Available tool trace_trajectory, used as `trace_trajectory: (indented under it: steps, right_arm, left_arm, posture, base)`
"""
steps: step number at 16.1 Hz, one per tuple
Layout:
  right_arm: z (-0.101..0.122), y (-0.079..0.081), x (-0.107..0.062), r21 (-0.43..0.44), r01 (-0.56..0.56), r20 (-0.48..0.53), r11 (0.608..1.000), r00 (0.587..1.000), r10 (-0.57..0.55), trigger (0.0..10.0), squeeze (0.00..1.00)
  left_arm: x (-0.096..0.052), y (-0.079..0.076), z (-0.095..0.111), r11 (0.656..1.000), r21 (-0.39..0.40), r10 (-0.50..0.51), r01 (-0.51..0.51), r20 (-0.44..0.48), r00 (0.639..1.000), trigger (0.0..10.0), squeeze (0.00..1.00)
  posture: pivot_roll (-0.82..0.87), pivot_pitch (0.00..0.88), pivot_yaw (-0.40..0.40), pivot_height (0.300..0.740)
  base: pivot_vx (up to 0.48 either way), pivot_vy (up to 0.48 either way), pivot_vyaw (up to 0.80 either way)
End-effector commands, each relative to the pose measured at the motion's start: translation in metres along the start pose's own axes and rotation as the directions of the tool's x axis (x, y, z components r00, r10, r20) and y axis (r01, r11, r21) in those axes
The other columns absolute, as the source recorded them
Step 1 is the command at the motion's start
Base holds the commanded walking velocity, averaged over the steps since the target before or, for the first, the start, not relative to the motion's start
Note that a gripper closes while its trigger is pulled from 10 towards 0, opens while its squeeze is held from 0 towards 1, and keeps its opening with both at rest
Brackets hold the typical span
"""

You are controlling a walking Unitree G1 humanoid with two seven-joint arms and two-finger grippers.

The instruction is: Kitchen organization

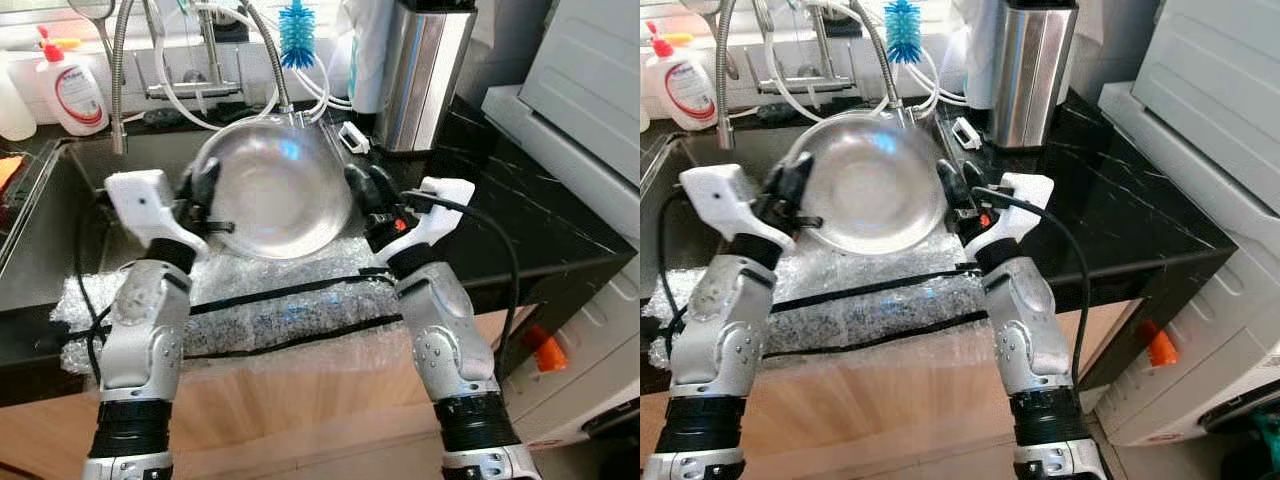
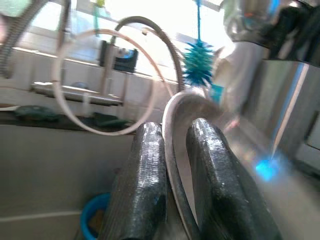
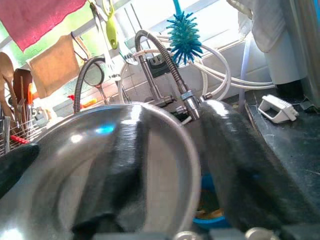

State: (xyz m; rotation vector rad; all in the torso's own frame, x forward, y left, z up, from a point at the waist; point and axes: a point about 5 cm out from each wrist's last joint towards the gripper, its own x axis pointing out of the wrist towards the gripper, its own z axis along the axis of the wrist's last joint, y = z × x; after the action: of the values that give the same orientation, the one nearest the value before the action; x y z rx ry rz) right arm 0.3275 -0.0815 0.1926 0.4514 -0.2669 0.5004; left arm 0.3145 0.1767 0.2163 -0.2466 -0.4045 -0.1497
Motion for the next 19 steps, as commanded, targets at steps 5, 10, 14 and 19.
trace_trajectory:
  steps: [5,10,14,19]
  right_arm:
    - [0.011,-0.005,0.004,-0.060,0.063,0.050,0.996,0.997,-0.060,10.0,0.00]
    - [0.030,-0.015,-0.013,-0.376,0.153,0.139,0.914,0.984,-0.108,10.0,0.00]
    - [0.025,-0.027,-0.035,-0.423,0.224,0.136,0.878,0.974,-0.183,10.0,0.00]
    - [0.011,-0.021,-0.051,-0.460,0.213,0.089,0.862,0.977,-0.194,10.0,0.00]
  left_arm:
    - [0.007,0.027,0.036,0.969,-0.090,0.245,-0.231,0.202,0.948,0.0,0.00]
    - [0.002,0.040,0.022,0.919,0.255,0.264,-0.299,0.164,0.951,10.0,0.00]
    - [0.002,0.041,0.003,0.869,0.398,0.270,-0.294,0.117,0.956,10.0,0.00]
    - [0.015,0.037,-0.022,0.849,0.448,0.284,-0.278,0.056,0.957,10.0,0.00]
  posture:
    - [0.04,0.000,-0.021,0.740]
    - [0.03,0.000,-0.016,0.740]
    - [0.02,0.000,-0.011,0.740]
    - [0.02,0.000,-0.006,0.740]
  base:
    - [0.000,0.000,0.00]
    - [0.000,0.000,0.00]
    - [0.000,0.000,0.00]
    - [0.000,0.000,0.00]
